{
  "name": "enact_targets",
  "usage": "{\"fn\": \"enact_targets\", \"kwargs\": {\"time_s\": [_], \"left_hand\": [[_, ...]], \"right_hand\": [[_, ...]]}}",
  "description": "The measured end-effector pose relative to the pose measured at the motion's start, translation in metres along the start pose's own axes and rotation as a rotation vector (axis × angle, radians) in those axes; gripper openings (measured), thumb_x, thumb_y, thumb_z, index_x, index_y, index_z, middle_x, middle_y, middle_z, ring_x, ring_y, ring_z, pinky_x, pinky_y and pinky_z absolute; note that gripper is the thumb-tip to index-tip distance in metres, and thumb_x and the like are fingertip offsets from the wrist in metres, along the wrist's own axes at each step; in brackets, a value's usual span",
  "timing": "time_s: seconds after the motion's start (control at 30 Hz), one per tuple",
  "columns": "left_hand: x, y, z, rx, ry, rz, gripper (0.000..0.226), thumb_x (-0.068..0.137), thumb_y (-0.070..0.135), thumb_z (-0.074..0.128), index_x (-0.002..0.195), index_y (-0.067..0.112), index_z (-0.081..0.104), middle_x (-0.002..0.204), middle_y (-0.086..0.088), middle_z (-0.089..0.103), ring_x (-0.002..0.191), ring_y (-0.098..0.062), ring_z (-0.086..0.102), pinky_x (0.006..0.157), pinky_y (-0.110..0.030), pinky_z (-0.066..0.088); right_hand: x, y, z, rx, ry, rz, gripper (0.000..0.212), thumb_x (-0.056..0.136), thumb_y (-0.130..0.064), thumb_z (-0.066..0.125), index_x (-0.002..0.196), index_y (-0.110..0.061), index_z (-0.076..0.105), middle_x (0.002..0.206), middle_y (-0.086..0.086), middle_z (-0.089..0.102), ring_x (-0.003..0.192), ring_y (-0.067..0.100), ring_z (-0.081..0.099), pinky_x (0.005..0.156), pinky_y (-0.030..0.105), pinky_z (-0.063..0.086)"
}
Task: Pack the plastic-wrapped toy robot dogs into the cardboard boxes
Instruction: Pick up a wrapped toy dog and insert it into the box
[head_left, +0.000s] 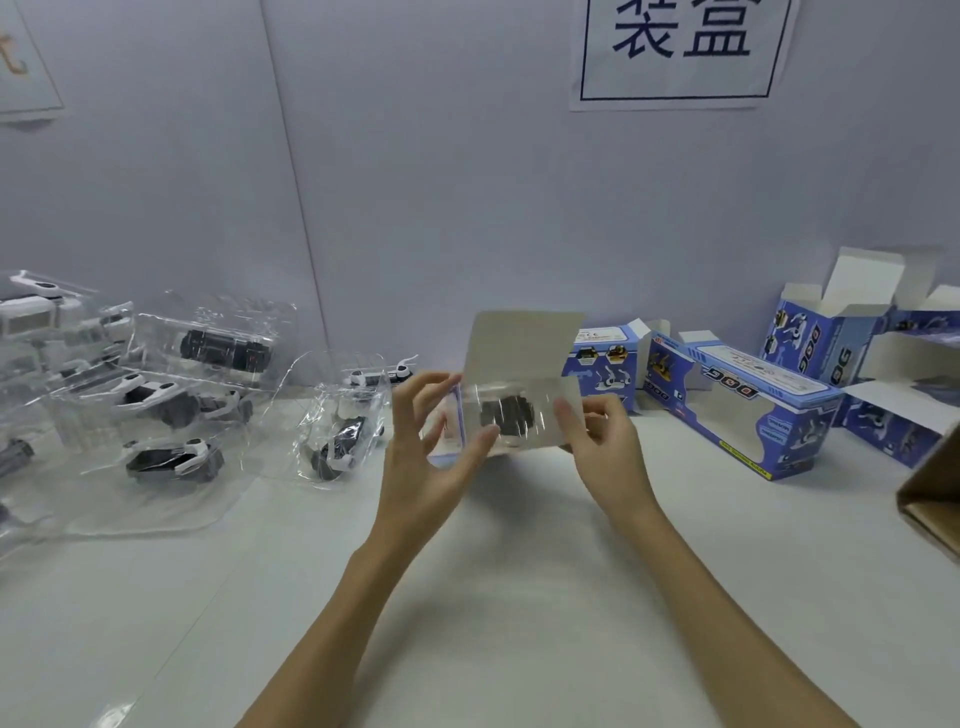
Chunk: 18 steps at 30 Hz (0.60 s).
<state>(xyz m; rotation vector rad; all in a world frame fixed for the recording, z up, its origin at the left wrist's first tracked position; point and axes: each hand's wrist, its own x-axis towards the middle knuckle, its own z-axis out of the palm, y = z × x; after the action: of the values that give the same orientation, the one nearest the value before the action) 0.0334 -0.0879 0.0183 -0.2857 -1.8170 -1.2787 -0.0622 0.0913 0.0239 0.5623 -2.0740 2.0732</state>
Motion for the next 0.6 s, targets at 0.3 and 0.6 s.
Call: {"fn": "enact_targets", "kwargs": {"time_s": [0.3, 0.6], "left_hand": [[0.006, 0.018, -0.003, -0.021, 0.005, -0.036, 0.066, 0.086, 0.039, 0.085, 0.144, 0.041, 0.053, 0.138, 0.017, 0.063, 0.125, -0.016, 0.063, 0.101, -0.032, 0.055], [0.003, 0.027, -0.001, -0.235, -0.096, -0.183, 0.043, 0.099, 0.033, 0.065, 0.14, 0.04, 0.056, 0.144, -0.003, 0.052, 0.132, -0.028, 0.057, 0.087, -0.042, 0.063]], "right_hand": [[-0.024, -0.038, 0.002, 0.036, 0.016, -0.324, 0.034, 0.102, -0.053, 0.048, 0.125, -0.03, 0.057, 0.125, -0.01, 0.06, 0.122, 0.008, 0.058, 0.098, 0.027, 0.049], [-0.029, -0.037, 0.005, -0.13, -0.091, -0.433, 0.046, 0.097, -0.072, 0.044, 0.128, -0.044, 0.062, 0.144, -0.004, 0.047, 0.141, -0.007, 0.036, 0.108, 0.036, 0.052]]}}
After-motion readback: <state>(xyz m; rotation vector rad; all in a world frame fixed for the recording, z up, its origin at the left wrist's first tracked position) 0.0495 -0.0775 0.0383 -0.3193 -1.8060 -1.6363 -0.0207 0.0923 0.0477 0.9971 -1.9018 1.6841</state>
